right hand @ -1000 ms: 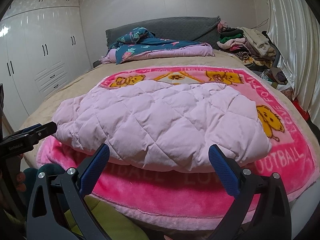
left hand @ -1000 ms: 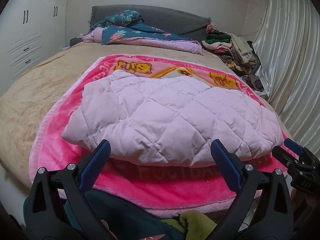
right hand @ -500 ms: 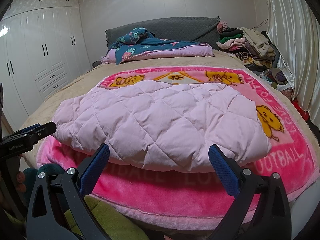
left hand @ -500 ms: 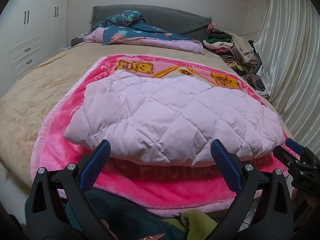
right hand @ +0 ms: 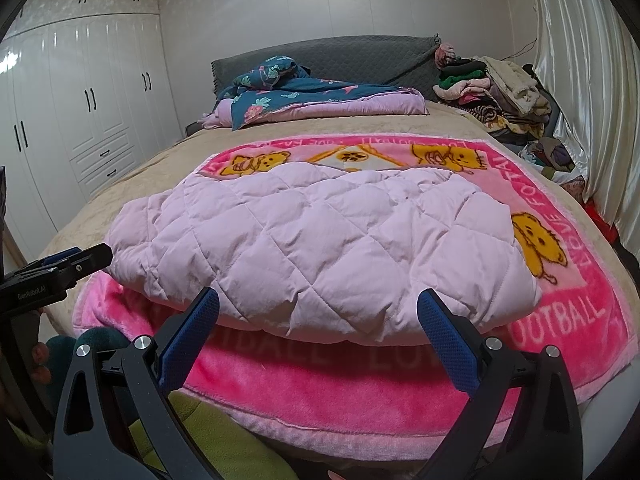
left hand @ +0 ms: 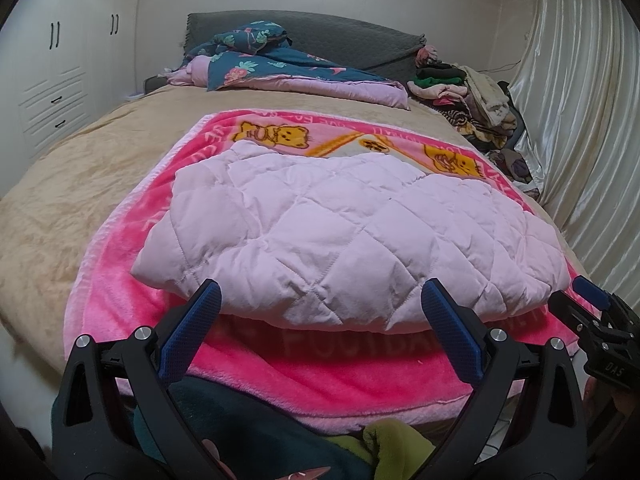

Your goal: Fold large clothes

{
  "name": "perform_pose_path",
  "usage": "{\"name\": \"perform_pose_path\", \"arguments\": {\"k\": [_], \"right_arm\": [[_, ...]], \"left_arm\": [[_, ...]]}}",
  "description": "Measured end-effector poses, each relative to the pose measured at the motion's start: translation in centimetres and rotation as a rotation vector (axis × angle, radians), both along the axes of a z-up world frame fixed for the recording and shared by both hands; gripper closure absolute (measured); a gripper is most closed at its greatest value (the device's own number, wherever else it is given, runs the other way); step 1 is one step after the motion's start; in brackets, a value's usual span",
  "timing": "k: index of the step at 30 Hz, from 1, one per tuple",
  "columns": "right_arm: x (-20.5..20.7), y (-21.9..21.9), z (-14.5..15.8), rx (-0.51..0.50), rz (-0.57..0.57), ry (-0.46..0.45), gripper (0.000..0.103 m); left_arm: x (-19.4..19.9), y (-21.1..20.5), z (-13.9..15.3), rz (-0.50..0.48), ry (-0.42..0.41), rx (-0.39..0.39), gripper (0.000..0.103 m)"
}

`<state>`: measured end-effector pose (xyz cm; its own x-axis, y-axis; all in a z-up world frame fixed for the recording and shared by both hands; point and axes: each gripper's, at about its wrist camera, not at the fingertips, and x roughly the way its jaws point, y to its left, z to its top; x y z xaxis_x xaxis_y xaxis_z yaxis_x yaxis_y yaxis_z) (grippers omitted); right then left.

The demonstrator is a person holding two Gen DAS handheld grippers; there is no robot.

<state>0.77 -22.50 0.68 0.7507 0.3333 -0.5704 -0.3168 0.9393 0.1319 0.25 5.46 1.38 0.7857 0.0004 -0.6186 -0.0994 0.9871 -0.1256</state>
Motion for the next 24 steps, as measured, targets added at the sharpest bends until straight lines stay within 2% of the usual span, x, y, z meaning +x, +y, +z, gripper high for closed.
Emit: {"name": "perform_pose_path", "arguments": {"k": [24], "right_arm": [[-0.11, -0.09, 0.42, -0.004, -0.005, -0.007, 0.004]], "left_arm": [[-0.23, 0.51, 0.13, 0.004, 0.0, 0.001, 0.009]]}}
